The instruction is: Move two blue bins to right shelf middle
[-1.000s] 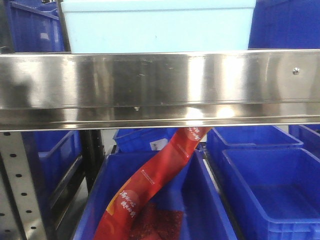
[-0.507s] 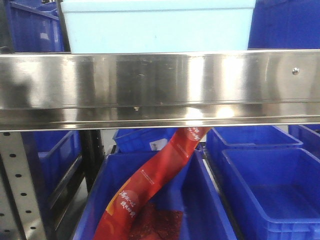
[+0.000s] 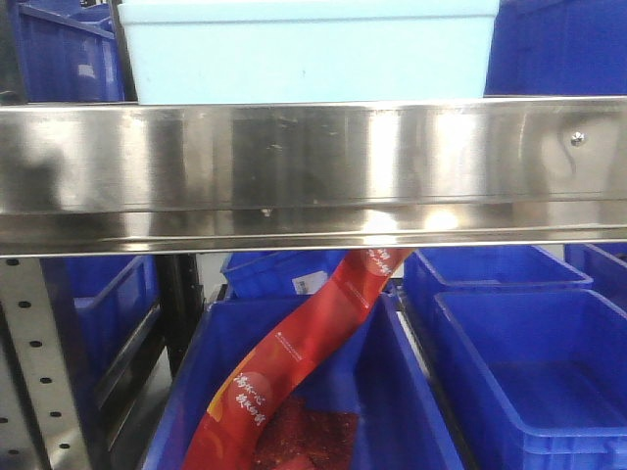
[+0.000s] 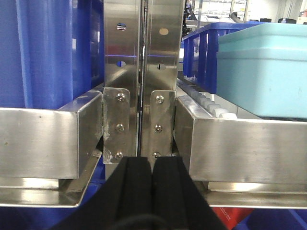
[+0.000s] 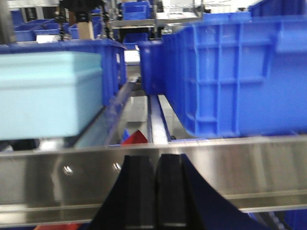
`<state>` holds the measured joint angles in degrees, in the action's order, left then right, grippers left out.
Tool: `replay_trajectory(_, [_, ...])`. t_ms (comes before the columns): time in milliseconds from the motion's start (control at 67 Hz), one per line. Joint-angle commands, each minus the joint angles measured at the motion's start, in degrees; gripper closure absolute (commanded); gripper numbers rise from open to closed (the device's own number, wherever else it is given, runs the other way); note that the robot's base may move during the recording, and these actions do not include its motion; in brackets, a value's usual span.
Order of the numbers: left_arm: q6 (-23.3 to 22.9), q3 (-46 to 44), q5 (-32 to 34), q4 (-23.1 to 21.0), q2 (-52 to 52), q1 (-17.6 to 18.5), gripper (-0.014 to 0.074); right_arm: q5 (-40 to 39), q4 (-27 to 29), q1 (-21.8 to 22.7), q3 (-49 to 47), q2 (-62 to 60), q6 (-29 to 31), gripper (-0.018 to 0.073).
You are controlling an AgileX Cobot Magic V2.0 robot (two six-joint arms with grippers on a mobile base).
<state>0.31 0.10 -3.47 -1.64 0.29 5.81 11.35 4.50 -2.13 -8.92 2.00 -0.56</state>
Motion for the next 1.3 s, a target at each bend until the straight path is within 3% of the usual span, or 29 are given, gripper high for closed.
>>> replay_trajectory(0, [0.12,-0.10,1.47,-0.34,-0.29,-0.06,0.0707,-4.50,1.17,0.75,4.58,-2.00,1.07,0.0721])
replay_trajectory(134, [0.12,-0.10,1.47,-0.34,-0.29,-0.06,0.0707,-9.07,1.20,0.75,8.92,-2.00,1.07,0.0721])
replay_trajectory(239, [0.12,-0.10,1.47,-0.34,-0.29,-0.06,0.0707,-6.03,1.20,0.75,8.92,-2.00,1.10,0.0721])
replay_trajectory(1283, [0.12,-0.10,1.47,-0.34,-0.29,-0.06,0.0707,-6.28,1.20,0.75,8.92,-2.00,1.10,0.0721])
